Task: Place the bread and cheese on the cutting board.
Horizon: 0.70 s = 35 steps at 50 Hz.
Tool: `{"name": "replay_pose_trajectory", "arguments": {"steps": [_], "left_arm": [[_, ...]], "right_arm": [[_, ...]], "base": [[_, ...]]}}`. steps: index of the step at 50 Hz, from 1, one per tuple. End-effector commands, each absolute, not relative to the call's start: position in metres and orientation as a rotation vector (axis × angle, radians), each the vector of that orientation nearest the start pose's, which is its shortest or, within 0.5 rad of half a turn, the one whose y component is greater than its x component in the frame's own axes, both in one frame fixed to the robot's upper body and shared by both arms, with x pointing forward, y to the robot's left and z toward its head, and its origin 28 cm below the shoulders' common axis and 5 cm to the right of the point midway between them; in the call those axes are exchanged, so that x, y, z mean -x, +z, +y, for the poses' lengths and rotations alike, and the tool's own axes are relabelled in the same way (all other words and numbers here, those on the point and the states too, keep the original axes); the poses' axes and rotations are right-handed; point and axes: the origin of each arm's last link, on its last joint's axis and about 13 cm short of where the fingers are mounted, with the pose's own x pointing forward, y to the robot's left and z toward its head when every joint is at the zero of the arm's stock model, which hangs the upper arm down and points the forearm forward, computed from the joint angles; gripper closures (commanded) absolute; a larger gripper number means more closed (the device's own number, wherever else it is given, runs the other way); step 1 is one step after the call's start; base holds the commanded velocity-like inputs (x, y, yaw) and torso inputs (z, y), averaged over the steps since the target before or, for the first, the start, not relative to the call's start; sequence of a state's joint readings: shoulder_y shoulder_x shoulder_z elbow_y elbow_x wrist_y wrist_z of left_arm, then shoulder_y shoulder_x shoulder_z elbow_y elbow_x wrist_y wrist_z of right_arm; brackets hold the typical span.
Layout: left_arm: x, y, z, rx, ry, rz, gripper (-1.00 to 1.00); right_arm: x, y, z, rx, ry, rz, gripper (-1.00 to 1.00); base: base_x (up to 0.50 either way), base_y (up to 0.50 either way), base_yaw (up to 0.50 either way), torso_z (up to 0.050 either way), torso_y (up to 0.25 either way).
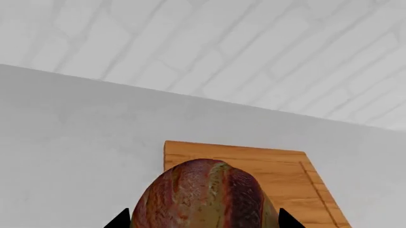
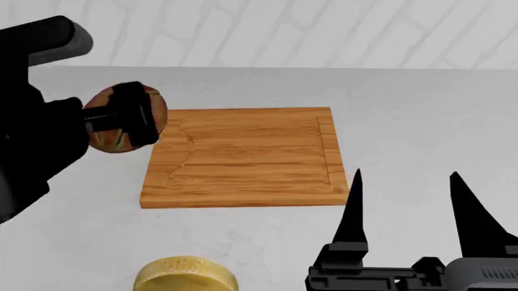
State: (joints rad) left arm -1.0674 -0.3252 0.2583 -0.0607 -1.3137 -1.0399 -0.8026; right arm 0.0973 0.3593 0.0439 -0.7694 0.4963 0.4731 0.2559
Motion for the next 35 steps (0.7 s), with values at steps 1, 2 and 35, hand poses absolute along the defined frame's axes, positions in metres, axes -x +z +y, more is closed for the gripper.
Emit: {"name": "replay_pose_trajectory", "arguments": {"steps": [1,2,35], "left_arm": [[-0.359,0.257,0.169,0.241,-0.148,0.351,1.0],[-0.362,0.255,0.168,0.242,-0.147,0.355,1.0],[-0.396,0.205,0.146,0.177,-0.077,0.425,1.0]], "right_arm": [[-0.193,0.163,-0.133,-0.079,0.034,-0.338,-1.0],[-0.193,0.163,-0.133,-0.079,0.034,-0.338,-1.0],[-0.191,0.163,-0.138,-0.093,0.018,-0.345,-1.0]], "base": [[0.0,0.0,0.0,0.0,0.0],[0.0,0.0,0.0,0.0,0.0],[0.0,0.0,0.0,0.0,0.001]]}}
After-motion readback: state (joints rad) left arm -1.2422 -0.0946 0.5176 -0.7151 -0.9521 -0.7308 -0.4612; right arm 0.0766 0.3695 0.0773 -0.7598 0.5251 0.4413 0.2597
